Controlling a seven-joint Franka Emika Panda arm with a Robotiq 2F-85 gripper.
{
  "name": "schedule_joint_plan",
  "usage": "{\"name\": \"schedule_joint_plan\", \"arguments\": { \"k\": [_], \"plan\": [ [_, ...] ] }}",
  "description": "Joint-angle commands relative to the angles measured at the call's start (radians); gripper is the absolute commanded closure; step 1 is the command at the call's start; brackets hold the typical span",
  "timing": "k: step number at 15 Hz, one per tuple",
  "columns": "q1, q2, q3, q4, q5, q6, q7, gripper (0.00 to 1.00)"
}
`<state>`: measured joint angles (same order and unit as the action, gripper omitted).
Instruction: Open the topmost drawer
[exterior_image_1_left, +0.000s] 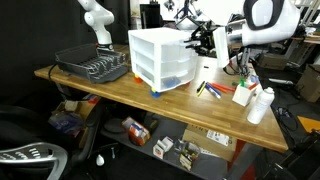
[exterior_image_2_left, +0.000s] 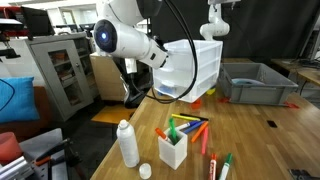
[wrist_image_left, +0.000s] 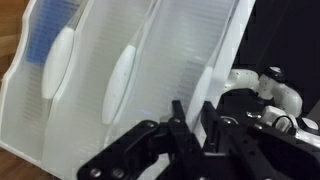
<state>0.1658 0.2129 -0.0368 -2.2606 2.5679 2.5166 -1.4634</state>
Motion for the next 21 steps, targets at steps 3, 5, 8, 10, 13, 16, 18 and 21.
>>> {"name": "schedule_joint_plan", "arguments": {
  "k": [3,5,8,10,13,16,18,21],
  "plan": [
    [-0.006,-0.046,0.01,-0.062,-0.039,0.064,0.021,0.94],
    [-0.01,-0.065,0.011,-0.085,-0.036,0.066,0.019,0.94],
    [-0.014,-0.099,0.016,-0.124,-0.042,0.075,0.03,0.94],
    [-0.014,-0.125,0.023,-0.15,-0.06,0.09,0.033,0.94],
    [-0.015,-0.166,0.041,-0.19,-0.128,0.116,0.076,0.94],
    [-0.017,-0.204,0.061,-0.228,-0.234,0.141,0.167,0.94],
    [-0.017,-0.222,0.073,-0.246,-0.294,0.164,0.215,0.94],
    [-0.027,-0.239,0.079,-0.254,-0.338,0.164,0.259,0.94]
  ]
}}
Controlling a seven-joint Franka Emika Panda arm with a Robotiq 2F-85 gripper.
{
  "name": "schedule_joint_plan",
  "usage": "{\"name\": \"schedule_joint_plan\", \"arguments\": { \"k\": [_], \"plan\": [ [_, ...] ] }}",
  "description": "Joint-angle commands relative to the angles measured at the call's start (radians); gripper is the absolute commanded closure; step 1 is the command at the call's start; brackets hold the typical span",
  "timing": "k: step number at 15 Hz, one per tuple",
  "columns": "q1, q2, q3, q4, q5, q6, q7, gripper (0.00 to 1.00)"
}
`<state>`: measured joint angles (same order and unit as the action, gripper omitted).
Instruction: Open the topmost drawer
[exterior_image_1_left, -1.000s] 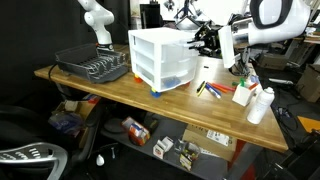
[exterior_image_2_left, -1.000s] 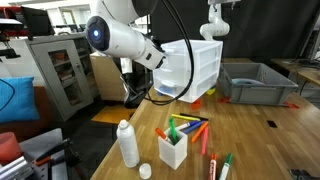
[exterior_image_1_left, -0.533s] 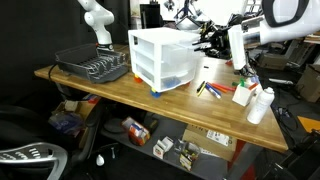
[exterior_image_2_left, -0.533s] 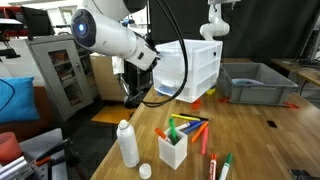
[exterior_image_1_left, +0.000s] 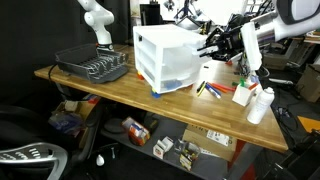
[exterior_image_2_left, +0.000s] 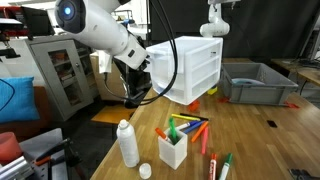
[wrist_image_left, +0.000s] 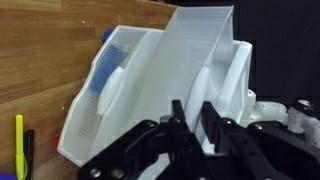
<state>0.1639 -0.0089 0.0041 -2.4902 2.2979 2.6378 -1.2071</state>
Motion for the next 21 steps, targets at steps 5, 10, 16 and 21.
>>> {"name": "schedule_joint_plan", "arguments": {
  "k": [5,10,16,21],
  "plan": [
    [-0.044,-0.038,0.04,-0.013,-0.071,0.04,-0.002,0.94],
    [-0.045,-0.051,0.053,-0.02,-0.131,0.061,0.05,0.94],
    [-0.015,-0.088,0.034,-0.043,-0.211,0.1,0.152,0.94],
    [-0.014,-0.119,0.033,-0.069,-0.231,0.11,0.194,0.94]
  ]
}}
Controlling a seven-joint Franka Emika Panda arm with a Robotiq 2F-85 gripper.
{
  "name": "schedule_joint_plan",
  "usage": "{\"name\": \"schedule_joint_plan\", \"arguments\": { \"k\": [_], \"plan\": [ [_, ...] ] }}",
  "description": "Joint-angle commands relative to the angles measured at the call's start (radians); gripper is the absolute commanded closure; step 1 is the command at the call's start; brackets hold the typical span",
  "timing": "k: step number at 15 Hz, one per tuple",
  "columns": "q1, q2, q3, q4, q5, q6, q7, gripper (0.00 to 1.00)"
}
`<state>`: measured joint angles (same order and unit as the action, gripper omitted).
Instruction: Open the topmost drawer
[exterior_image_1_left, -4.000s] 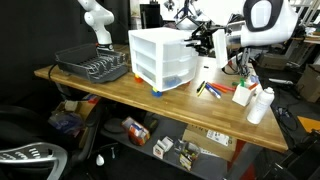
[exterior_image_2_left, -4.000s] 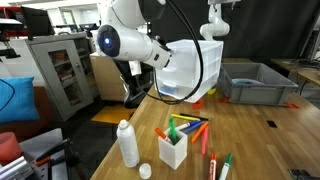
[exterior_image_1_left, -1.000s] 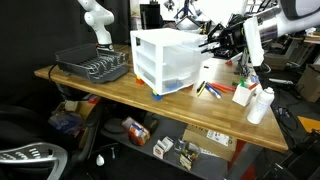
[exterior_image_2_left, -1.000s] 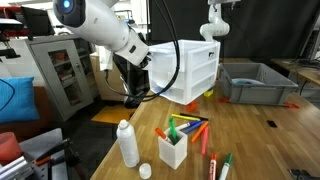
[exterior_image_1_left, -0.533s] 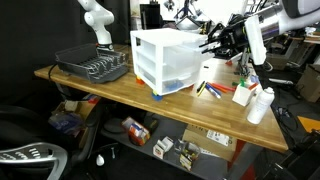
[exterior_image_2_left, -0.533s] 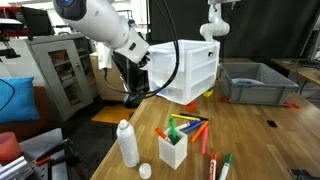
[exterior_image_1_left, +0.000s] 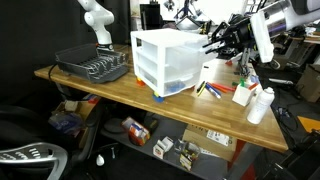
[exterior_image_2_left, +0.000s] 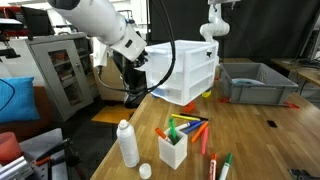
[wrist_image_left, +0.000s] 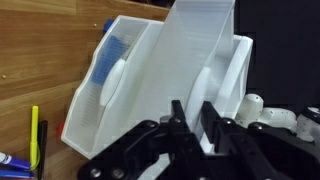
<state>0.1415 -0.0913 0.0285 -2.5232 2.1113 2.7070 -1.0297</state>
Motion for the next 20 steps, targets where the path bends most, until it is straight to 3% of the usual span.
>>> {"name": "schedule_joint_plan", "arguments": {
  "k": [1,13,14,16,20],
  "plan": [
    [0.008,-0.043,0.008,-0.043,-0.048,0.036,0.028,0.94],
    [0.013,-0.091,-0.001,-0.102,-0.185,-0.033,0.198,0.94],
    [0.013,-0.092,-0.002,-0.102,-0.192,-0.031,0.212,0.51],
    [0.01,-0.095,-0.005,-0.106,-0.21,-0.032,0.223,0.44],
    [0.007,-0.109,-0.011,-0.114,-0.247,-0.034,0.242,0.15]
  ]
}}
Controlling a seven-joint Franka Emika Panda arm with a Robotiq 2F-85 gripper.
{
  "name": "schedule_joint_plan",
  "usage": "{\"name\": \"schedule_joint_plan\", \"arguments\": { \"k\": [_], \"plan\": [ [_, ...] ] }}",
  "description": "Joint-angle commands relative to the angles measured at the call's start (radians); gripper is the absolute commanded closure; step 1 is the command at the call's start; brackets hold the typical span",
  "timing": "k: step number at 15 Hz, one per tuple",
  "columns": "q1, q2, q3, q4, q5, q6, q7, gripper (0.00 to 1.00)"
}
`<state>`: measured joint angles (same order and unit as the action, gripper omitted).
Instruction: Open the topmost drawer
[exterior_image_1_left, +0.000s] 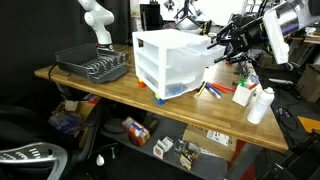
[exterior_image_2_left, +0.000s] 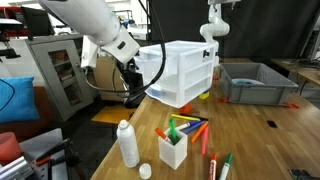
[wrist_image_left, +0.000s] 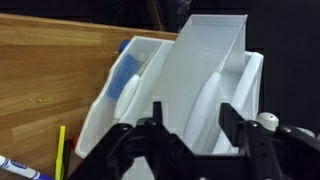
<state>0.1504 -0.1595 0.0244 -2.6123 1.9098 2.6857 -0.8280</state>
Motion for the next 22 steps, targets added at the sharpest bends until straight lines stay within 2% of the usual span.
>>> {"name": "schedule_joint_plan", "arguments": {
  "k": [1,2,3,6,14,21,22],
  "plan": [
    [-0.001,-0.051,-0.011,-0.027,-0.059,-0.021,0.053,0.08],
    [-0.001,-0.065,-0.014,-0.032,-0.083,-0.029,0.075,0.02],
    [-0.044,-0.08,0.027,-0.039,-0.121,-0.042,0.12,0.0],
    [-0.055,-0.141,0.028,-0.067,-0.28,-0.108,0.257,0.0],
    [-0.119,-0.274,-0.006,-0.101,-0.602,-0.306,0.544,0.0],
    [-0.166,-0.273,-0.017,-0.1,-0.932,-0.461,0.715,0.0],
    [-0.145,-0.276,-0.019,-0.102,-0.867,-0.409,0.681,0.0]
  ]
}}
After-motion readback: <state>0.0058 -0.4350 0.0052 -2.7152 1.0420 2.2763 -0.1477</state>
